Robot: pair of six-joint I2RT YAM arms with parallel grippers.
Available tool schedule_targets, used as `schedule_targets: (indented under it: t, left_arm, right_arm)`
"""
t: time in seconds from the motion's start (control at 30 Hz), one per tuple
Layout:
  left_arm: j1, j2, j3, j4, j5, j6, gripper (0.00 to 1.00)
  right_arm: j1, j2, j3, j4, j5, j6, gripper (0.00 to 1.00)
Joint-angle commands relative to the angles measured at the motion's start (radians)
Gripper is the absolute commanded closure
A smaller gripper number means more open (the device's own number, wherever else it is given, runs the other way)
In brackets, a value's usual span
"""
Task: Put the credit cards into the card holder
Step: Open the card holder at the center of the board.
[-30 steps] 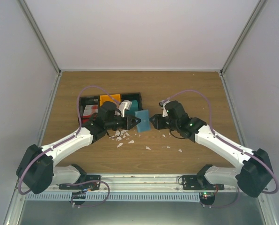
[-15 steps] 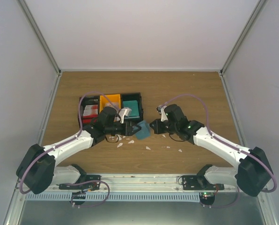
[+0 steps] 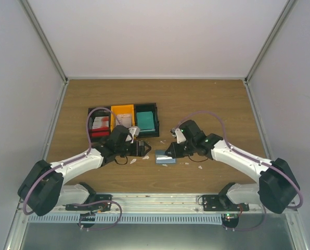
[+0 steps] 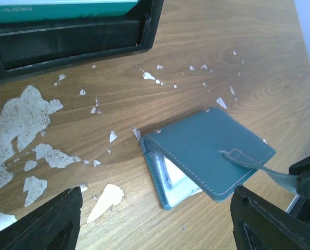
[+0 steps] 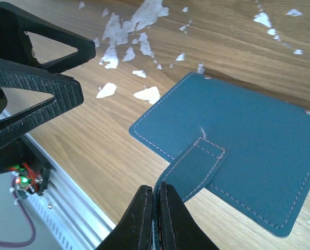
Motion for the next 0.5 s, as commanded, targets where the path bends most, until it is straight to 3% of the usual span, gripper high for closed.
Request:
schedule_targets:
  t: [0.0, 0.2, 0.47]
  left_arm:
    - [0.004, -0.071, -0.033, 0.052, -0.049, -0.001, 0.19]
    - [0.005, -0.222, -0.13, 0.069, -0.13, -0.037, 0.01]
    - [0.005, -0.341, -0.242, 0.175, -0.066, -0.03, 0.01]
  right_arm:
    - [0.008, 0.035, 0.067, -0.012, -0.104, 0.038, 1.0]
    - [0.01, 0.117, 0.075, 0.06, -0.25, 0.206, 1.0]
    - [0.009, 0.248, 0.203, 0.048, -0.402, 0.435, 1.0]
